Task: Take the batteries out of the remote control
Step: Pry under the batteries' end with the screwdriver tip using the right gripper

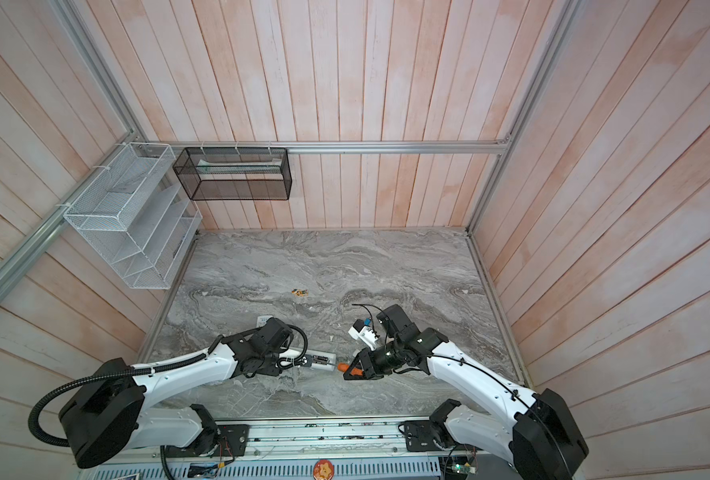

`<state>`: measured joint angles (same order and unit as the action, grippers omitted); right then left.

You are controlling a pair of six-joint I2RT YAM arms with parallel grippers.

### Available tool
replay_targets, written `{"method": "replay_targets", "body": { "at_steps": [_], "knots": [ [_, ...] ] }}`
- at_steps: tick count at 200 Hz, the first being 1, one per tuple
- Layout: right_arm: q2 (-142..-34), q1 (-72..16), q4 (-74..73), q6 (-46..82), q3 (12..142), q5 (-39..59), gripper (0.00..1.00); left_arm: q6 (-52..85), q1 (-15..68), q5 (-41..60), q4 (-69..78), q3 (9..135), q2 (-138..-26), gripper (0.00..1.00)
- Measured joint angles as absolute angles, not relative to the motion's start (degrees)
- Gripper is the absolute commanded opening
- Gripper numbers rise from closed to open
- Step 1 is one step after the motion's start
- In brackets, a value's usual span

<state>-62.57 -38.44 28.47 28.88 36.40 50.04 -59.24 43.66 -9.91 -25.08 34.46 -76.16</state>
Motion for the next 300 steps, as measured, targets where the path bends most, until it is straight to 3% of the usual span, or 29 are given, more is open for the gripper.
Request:
{"method": "replay_targets", "body": {
  "at_steps": [74, 135, 300],
  "knots": [
    [-63.8, -36.8, 31.0, 28.3, 38.7, 45.8, 0.00, -58.4, 43.7, -7.7, -24.3, 34.5, -76.2, 0.03],
    [-58.7, -36.8, 39.2, 28.3, 41.1, 39.7, 0.00, -58.2, 43.7, -7.5, -24.2, 34.5, -76.2, 0.03],
    [-58.5, -36.8, 41.0, 28.3, 36.2, 39.1, 0.00, -57.7, 43.7, -7.5, -24.2, 34.6, -76.4, 0.03]
  ]
}}
